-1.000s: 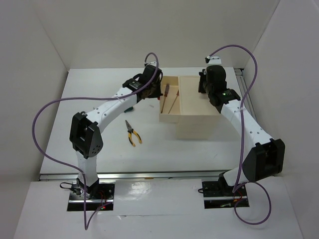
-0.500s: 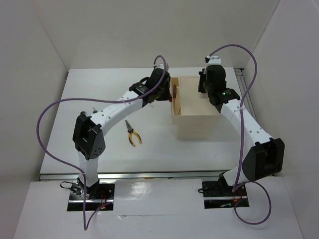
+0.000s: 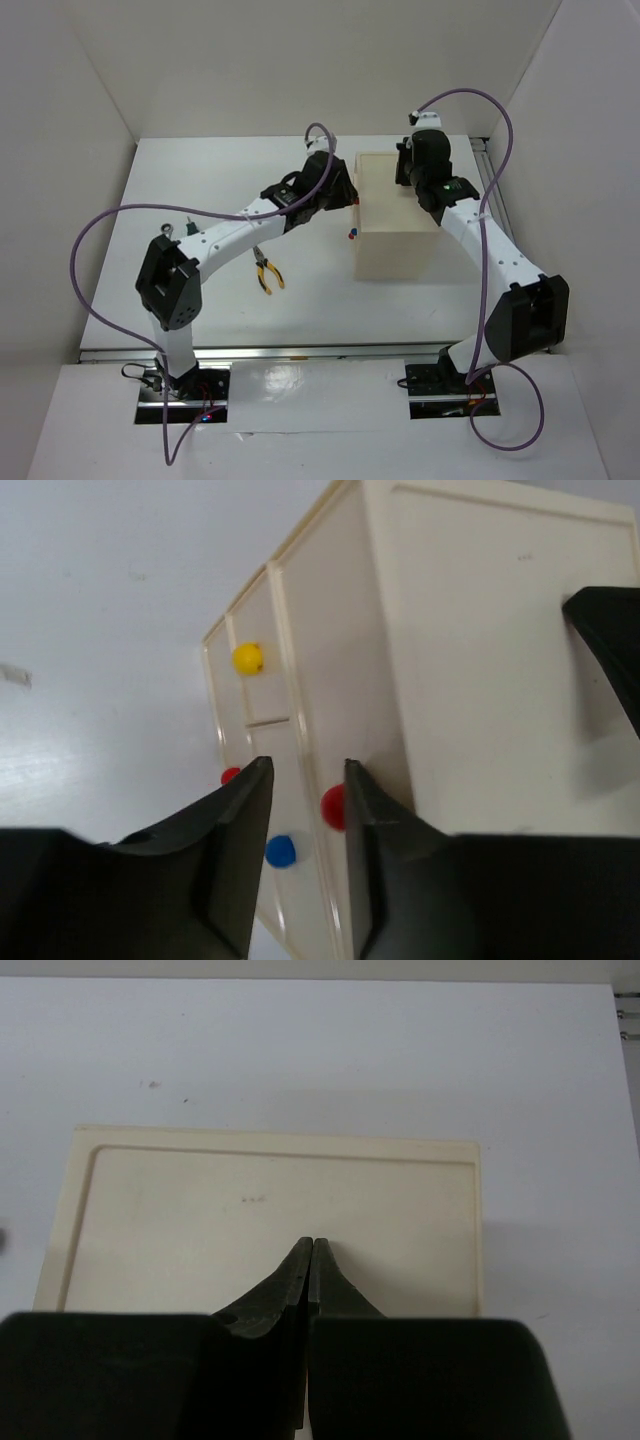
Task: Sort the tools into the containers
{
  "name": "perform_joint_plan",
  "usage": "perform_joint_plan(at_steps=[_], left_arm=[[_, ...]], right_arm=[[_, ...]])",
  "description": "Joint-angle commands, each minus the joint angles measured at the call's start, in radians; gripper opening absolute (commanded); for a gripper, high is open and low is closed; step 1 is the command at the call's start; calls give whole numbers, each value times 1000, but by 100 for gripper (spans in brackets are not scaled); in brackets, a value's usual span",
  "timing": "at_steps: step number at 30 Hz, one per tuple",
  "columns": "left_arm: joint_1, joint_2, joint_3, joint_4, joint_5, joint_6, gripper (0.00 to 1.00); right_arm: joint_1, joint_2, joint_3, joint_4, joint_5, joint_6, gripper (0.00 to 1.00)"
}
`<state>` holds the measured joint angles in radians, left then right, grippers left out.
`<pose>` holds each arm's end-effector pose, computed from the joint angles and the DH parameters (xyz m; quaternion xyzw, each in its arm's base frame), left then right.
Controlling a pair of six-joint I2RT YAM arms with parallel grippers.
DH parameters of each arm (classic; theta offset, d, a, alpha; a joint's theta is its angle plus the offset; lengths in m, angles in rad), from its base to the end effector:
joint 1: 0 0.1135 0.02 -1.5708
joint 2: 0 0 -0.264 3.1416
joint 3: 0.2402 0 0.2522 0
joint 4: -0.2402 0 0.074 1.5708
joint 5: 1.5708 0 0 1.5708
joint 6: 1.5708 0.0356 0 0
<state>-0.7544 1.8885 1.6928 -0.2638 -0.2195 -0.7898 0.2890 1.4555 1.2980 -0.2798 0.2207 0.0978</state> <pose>0.3346 -0.3038 0.3273 -0.0727 0.8433 -0.2991 0.4406 0.3276 0.0893 0.3505 -0.0212 0.8403 0.0114 0.5415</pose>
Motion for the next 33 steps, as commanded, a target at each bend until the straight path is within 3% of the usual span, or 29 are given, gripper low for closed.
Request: perform_joint_plan(at_steps=[1, 2, 3, 5, 7, 10, 14, 19, 26, 33], left_arm=[[5, -112, -158, -32, 2, -62, 50], [30, -153, -201, -11, 2, -52, 60], [59, -169, -293, 99, 76, -33, 80], [160, -180, -382, 254, 217, 0, 100], [252, -140, -465, 472, 459, -9, 100], [309, -27, -519, 790, 706, -92, 100], [349, 142, -510, 1126, 886, -299, 90], [349, 308, -438, 1420, 951, -506, 78], [349, 432, -375, 1644, 936, -664, 68], [349, 472, -285, 1574, 936, -664, 66]], right_arm=[[10, 63, -29, -164, -17, 0, 0], [10, 72, -29, -173, -17, 0, 0], [19, 72, -29, -173, -17, 0, 0], [19, 72, -29, -173, -17, 0, 0], [19, 81, -29, -173, -6, -9, 0], [29, 82, -20, -173, 3, -9, 0], [38, 100, -20, -182, 14, -9, 0], [38, 109, -11, -202, 23, -9, 0], [47, 109, -20, -202, 45, -18, 0], [56, 109, -20, -202, 54, -18, 0]])
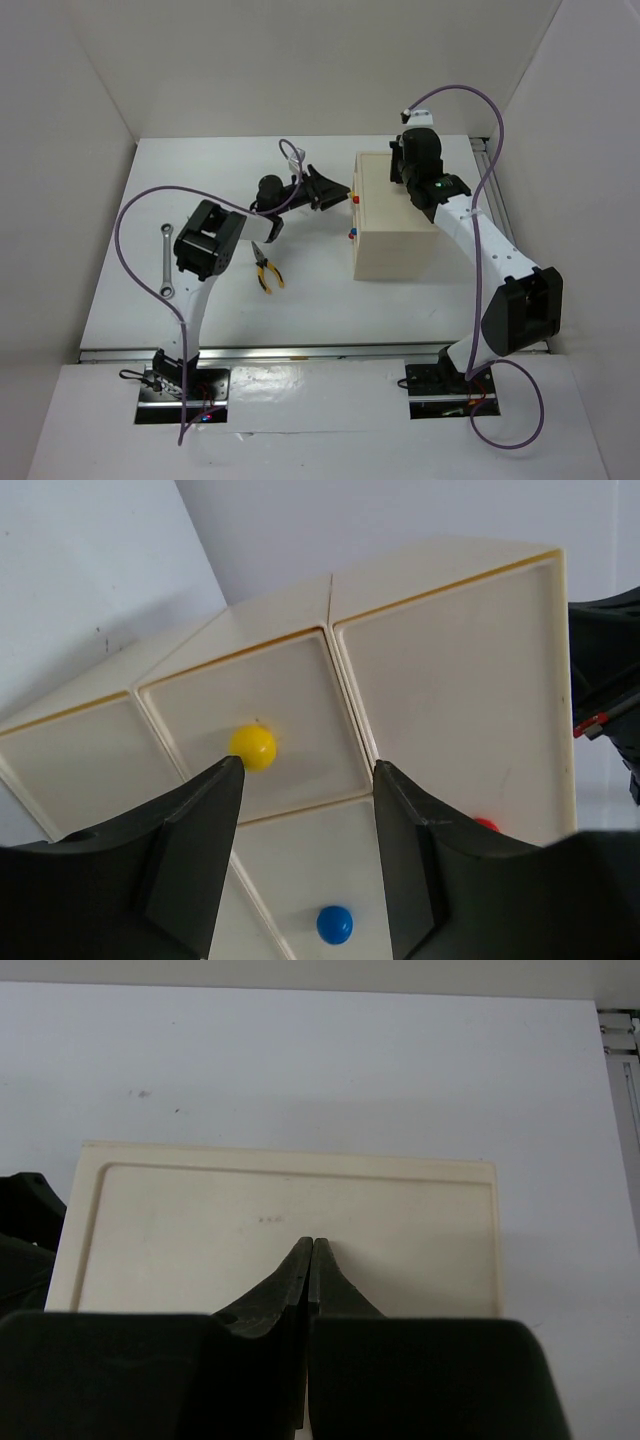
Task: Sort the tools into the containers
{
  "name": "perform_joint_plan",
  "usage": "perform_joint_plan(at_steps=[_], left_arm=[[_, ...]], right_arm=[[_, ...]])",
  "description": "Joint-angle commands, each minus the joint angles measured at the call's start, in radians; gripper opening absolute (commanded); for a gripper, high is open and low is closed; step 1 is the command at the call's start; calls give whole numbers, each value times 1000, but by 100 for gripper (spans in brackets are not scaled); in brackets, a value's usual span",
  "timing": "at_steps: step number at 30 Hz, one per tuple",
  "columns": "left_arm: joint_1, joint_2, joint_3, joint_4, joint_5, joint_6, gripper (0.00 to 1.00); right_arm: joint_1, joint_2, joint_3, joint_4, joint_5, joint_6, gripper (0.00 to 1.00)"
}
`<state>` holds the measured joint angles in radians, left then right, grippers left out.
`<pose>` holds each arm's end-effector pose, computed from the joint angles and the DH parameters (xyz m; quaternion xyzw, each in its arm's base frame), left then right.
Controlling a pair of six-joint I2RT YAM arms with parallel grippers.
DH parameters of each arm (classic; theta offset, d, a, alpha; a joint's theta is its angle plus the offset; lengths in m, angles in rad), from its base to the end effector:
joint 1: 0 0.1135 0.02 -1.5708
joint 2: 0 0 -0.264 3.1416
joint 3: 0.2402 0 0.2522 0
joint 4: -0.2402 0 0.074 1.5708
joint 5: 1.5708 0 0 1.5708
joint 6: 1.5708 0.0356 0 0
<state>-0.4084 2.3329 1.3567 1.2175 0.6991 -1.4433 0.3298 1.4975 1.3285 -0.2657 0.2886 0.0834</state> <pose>0.4383 -0.2146 0.1594 -0.0524 0.6370 -0.7179 0.2757 0.3347 0.1039 0.3492 -0.0257 0.8374 -0.0094 0.5459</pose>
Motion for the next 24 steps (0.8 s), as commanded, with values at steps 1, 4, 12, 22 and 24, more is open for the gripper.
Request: perform_joint_plan(at_steps=[1, 4, 12, 22, 24], left_arm=[[-6, 37, 62, 65, 17, 4, 66], [-6, 57, 91, 39, 17, 4, 66], [-24, 54, 111, -55, -13, 57, 55], [-36, 85, 113, -4, -13, 15, 40], [-36, 108, 136, -4, -13, 3, 36]], right_arm=[[15, 67, -51, -216, -14, -4, 0], [15, 67, -51, -216, -14, -4, 0], [15, 58, -41, -227, -14, -4, 0], [15, 49, -41, -227, -14, -4, 0], [15, 49, -41, -227, -14, -4, 0]])
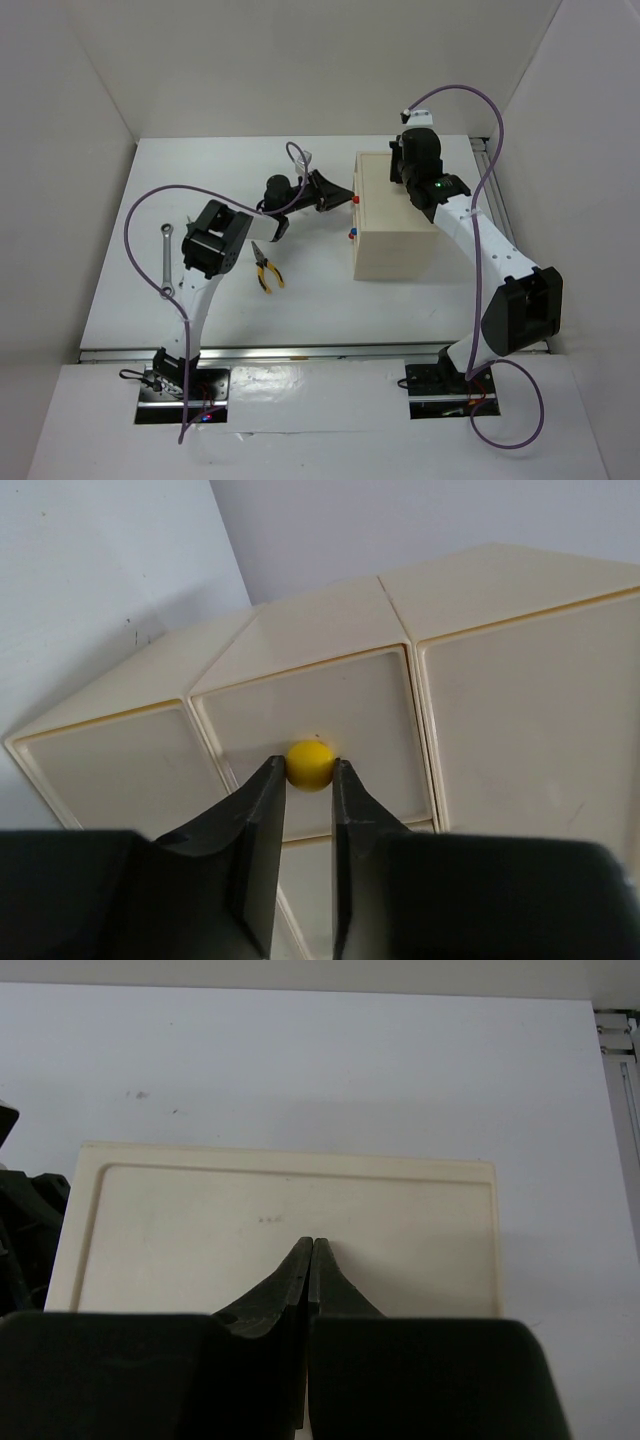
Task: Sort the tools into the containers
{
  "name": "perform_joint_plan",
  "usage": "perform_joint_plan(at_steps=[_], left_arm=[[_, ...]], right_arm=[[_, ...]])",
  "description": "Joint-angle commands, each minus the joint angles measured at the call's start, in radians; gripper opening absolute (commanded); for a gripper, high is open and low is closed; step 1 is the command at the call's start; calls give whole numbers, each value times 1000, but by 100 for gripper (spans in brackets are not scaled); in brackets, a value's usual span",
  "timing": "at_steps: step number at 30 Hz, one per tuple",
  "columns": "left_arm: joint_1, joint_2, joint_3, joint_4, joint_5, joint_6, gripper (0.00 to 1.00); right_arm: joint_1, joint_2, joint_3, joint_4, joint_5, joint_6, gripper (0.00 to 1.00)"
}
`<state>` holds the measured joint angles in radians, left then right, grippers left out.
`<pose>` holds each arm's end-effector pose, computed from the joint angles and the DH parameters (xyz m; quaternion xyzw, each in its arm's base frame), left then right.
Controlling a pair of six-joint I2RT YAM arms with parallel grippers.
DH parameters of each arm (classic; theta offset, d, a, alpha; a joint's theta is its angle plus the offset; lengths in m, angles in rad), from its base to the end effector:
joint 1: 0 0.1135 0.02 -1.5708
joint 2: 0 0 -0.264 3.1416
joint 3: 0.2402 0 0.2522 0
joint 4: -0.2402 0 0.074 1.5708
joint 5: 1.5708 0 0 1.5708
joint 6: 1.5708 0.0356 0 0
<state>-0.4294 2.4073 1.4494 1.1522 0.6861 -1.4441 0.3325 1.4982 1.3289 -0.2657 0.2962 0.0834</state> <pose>0.4503 -0.2310 0.1441 -0.0636 0.6490 -0.7126 0.2588 0.3346 0.1046 0.3491 -0.0248 0.8372 -0.0119 0.5462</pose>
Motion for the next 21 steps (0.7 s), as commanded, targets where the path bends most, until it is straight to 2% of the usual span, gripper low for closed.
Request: perform_joint_plan(at_steps=[1, 5, 9, 13, 21], left_arm=[[-16, 33, 43, 70, 0, 4, 27], [-16, 24, 43, 44, 9, 16, 0], [-3, 12, 33, 30, 18, 25, 0], [17, -13, -40, 115, 7, 16, 0], [148, -85, -197, 205, 33, 7, 0]], right_arm=[[13, 48, -42, -227, -22, -4, 0], [13, 48, -42, -227, -22, -4, 0], [13, 48, -42, -218, -22, -4, 0], [13, 48, -42, -218, -22, -4, 0], [13, 57, -51, -218, -22, -4, 0]])
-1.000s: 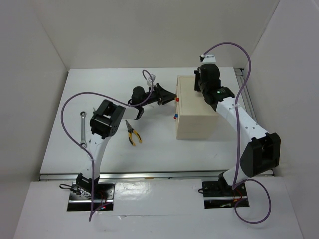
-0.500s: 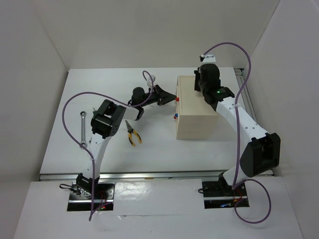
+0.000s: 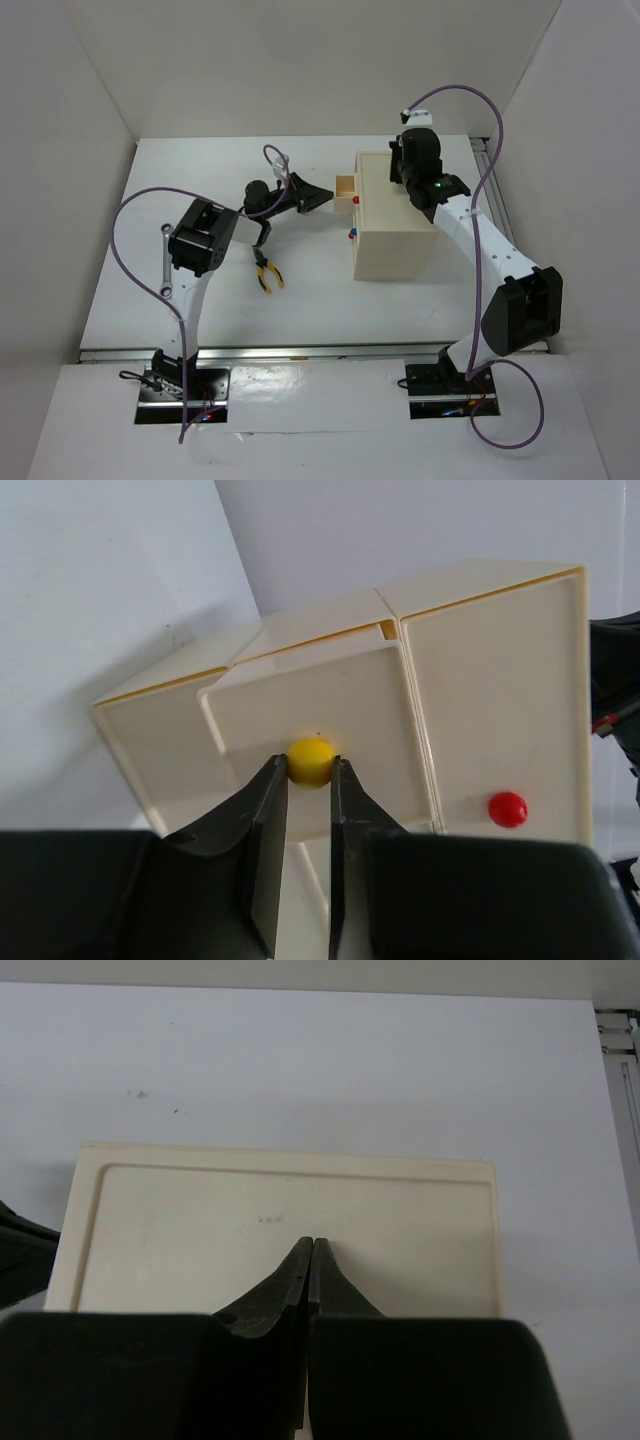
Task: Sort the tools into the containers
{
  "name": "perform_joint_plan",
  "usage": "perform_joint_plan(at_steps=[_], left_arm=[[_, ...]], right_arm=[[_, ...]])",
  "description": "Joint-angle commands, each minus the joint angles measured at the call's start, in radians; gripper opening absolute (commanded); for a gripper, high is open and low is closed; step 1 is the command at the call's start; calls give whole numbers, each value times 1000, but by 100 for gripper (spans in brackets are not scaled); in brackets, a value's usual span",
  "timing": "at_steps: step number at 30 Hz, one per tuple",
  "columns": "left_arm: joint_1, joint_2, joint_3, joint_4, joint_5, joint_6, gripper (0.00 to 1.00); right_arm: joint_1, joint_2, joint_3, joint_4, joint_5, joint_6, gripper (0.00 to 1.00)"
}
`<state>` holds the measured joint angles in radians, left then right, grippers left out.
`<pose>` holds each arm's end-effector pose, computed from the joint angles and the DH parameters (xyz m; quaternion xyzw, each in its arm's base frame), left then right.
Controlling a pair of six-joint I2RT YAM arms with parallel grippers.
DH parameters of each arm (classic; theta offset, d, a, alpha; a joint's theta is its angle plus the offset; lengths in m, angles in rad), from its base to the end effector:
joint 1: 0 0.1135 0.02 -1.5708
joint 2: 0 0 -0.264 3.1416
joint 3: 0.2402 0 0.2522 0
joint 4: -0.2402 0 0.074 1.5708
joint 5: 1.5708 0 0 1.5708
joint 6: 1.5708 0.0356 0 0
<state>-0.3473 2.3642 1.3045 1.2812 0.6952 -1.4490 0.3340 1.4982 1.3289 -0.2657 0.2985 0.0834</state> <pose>0.4428 -0.1845 0.1366 -0.0807 0.6396 -0.7069 0.2910 0.3345 0.1050 0.3491 -0.0248 0.8371 -0.0124 0.5463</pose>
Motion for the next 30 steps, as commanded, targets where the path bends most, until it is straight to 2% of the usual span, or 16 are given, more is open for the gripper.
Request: perform_joint_plan(at_steps=[1, 10, 18, 21, 22, 23, 25, 26, 27, 28, 30], left_arm=[[79, -55, -65, 87, 24, 12, 0], [155, -106, -162, 115, 69, 21, 0], [156, -129, -176, 75, 72, 47, 0], [156, -138, -175, 48, 73, 61, 11], [156, -147, -175, 47, 73, 61, 28], [156, -148, -165, 35, 73, 71, 35], [156, -157, -165, 12, 73, 85, 34], [156, -166, -165, 12, 73, 85, 50], [156, -166, -165, 12, 73, 85, 72], [156, -166, -165, 12, 73, 85, 86], [156, -187, -174, 12, 73, 85, 100]], right_arm=[[11, 57, -51, -218, -24, -4, 0], [11, 57, -51, -218, -24, -4, 0], [11, 57, -51, -218, -24, -4, 0], [11, 57, -51, -218, -24, -4, 0], [11, 57, -51, -218, -24, -4, 0], [11, 57, -51, -218, -24, -4, 0], [11, 57, -51, -218, -24, -4, 0], [11, 57, -51, -218, -24, -4, 0], [11, 57, -51, -218, -33, -4, 0], [11, 57, -42, -218, -33, -4, 0], [11, 57, -42, -218, -33, -4, 0]])
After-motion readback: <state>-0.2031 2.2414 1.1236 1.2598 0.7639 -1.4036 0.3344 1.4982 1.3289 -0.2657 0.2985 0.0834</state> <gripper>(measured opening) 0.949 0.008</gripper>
